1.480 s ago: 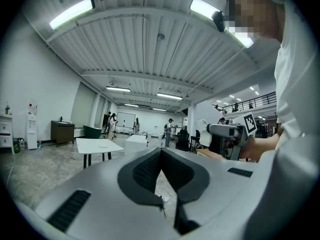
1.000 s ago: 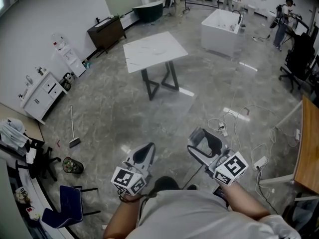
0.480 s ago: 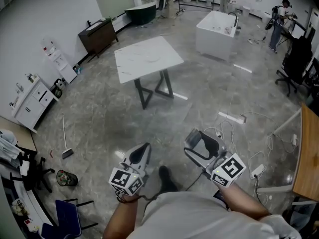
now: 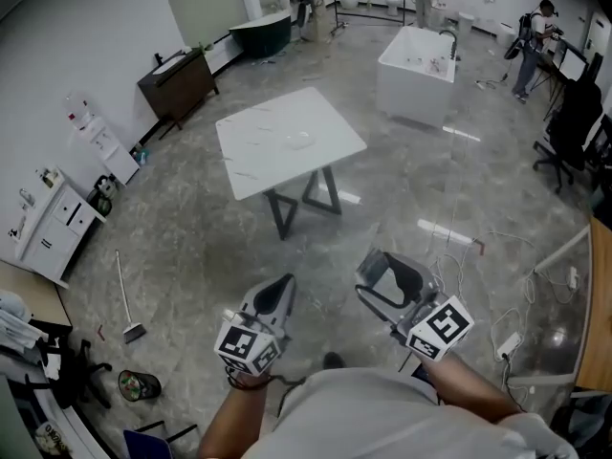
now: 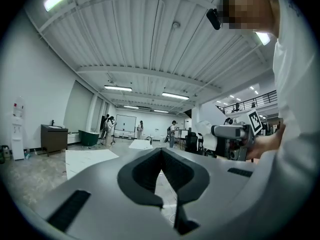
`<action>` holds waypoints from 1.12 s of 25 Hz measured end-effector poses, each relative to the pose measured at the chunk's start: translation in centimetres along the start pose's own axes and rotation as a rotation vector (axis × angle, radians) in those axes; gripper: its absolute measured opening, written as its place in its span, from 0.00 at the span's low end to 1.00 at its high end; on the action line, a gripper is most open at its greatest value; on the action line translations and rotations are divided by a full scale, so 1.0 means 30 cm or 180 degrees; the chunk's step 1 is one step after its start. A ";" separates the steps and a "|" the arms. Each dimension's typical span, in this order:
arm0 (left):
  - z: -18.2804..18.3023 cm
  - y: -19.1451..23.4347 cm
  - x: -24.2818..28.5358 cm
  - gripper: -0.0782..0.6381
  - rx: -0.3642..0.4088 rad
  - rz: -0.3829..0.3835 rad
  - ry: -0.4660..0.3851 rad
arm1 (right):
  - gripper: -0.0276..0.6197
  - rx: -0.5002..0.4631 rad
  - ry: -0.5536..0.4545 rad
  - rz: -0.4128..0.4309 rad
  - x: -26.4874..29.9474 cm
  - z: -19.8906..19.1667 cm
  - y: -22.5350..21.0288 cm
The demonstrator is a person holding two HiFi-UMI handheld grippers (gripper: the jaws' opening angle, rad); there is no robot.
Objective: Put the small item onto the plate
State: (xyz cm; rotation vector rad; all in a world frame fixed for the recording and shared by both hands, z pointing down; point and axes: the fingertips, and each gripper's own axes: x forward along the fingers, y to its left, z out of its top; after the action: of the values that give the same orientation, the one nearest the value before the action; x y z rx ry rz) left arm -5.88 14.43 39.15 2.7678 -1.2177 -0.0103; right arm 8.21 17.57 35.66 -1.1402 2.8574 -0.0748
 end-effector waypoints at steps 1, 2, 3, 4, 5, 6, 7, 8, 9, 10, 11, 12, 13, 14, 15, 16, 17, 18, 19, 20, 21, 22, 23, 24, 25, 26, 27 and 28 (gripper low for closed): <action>0.018 0.052 0.023 0.12 -0.0005 -0.0007 -0.0007 | 0.50 -0.0003 0.0007 -0.0013 0.050 -0.002 -0.021; 0.033 0.099 0.044 0.12 -0.0004 -0.0009 -0.0015 | 0.50 0.0001 0.0011 -0.0029 0.093 -0.004 -0.039; 0.045 0.144 0.065 0.12 -0.0001 -0.0012 -0.0023 | 0.50 0.0007 0.0009 -0.0047 0.134 -0.005 -0.058; 0.056 0.185 0.087 0.12 -0.0002 -0.0017 -0.0030 | 0.50 0.0014 0.0003 -0.0063 0.173 -0.002 -0.079; 0.067 0.221 0.111 0.12 -0.0006 -0.0021 -0.0032 | 0.50 0.0022 -0.0002 -0.0074 0.212 0.001 -0.100; 0.075 0.252 0.134 0.12 -0.0007 -0.0024 -0.0030 | 0.50 0.0024 -0.0003 -0.0075 0.248 0.003 -0.123; 0.077 0.279 0.158 0.12 -0.0003 -0.0026 -0.0027 | 0.50 0.0019 -0.0001 -0.0068 0.281 0.003 -0.148; 0.077 0.306 0.183 0.12 0.0003 -0.0024 -0.0026 | 0.50 0.0016 0.0000 -0.0058 0.314 0.003 -0.175; 0.078 0.334 0.209 0.12 0.0006 -0.0016 -0.0027 | 0.50 0.0020 -0.0005 -0.0047 0.347 0.002 -0.203; 0.079 0.366 0.235 0.12 0.0004 -0.0003 -0.0028 | 0.50 0.0036 -0.0014 -0.0035 0.382 0.000 -0.232; 0.079 0.398 0.261 0.12 0.0002 0.0013 -0.0029 | 0.50 0.0067 -0.0025 -0.0023 0.417 -0.002 -0.263; 0.079 0.430 0.288 0.12 0.0004 0.0032 -0.0029 | 0.50 0.0105 -0.0032 -0.0009 0.452 -0.005 -0.294; 0.078 0.461 0.317 0.12 0.0007 0.0056 -0.0031 | 0.50 0.0135 -0.0033 0.0010 0.488 -0.010 -0.329; 0.077 0.493 0.349 0.12 0.0010 0.0084 -0.0033 | 0.50 0.0150 -0.0030 0.0035 0.524 -0.017 -0.365; 0.077 0.525 0.384 0.12 0.0008 0.0117 -0.0036 | 0.50 0.0157 -0.0026 0.0067 0.561 -0.023 -0.402; 0.077 0.559 0.422 0.12 0.0002 0.0154 -0.0035 | 0.50 0.0166 -0.0023 0.0101 0.598 -0.028 -0.442; 0.078 0.593 0.463 0.12 0.0002 0.0198 -0.0028 | 0.50 0.0183 -0.0020 0.0136 0.635 -0.030 -0.485; 0.080 0.627 0.508 0.12 0.0017 0.0247 -0.0021 | 0.50 0.0207 -0.0018 0.0172 0.671 -0.029 -0.533; 0.083 0.660 0.557 0.12 0.0041 0.0296 -0.0022 | 0.50 0.0225 -0.0014 0.0209 0.708 -0.027 -0.585; 0.086 0.693 0.610 0.12 0.0062 0.0340 -0.0032 | 0.50 0.0223 -0.0008 0.0249 0.746 -0.024 -0.639; 0.089 0.727 0.666 0.12 0.0072 0.0383 -0.0042 | 0.50 0.0207 0.0000 0.0291 0.785 -0.022 -0.694; 0.095 0.760 0.724 0.12 0.0081 0.0427 -0.0043 | 0.50 0.0188 0.0010 0.0336 0.824 -0.020 -0.749; 0.103 0.792 0.783 0.12 0.0095 0.0474 -0.0035 | 0.50 0.0168 0.0022 0.0379 0.862 -0.017 -0.804; 0.114 0.820 0.843 0.12 0.0111 0.0520 -0.0026 | 0.50 0.0153 0.0037 0.0423 0.898 -0.011 -0.858; 0.127 0.846 0.902 0.12 0.0124 0.0563 -0.0027 | 0.50 0.0145 0.0049 0.0469 0.931 -0.004 -0.912; 0.140 0.870 0.959 0.12 0.0130 0.0603 -0.0039 | 0.50 0.0143 0.0060 0.0516 0.961 0.003 -0.964; 0.150 0.895 1.013 0.12 0.0127 0.0641 -0.0060 | 0.50 0.0143 0.0071 0.0563 0.989 0.007 -1.015; 0.156 0.920 1.061 0.12 0.0113 0.0679 -0.0084 | 0.50 0.0147 0.0081 0.0608 1.016 0.008 -1.063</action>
State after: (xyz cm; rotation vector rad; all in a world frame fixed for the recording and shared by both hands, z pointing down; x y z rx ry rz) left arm -4.85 -27.94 38.84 2.6593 -1.5274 -0.0065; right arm 8.05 -26.53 36.34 -0.8596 2.9535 -0.1455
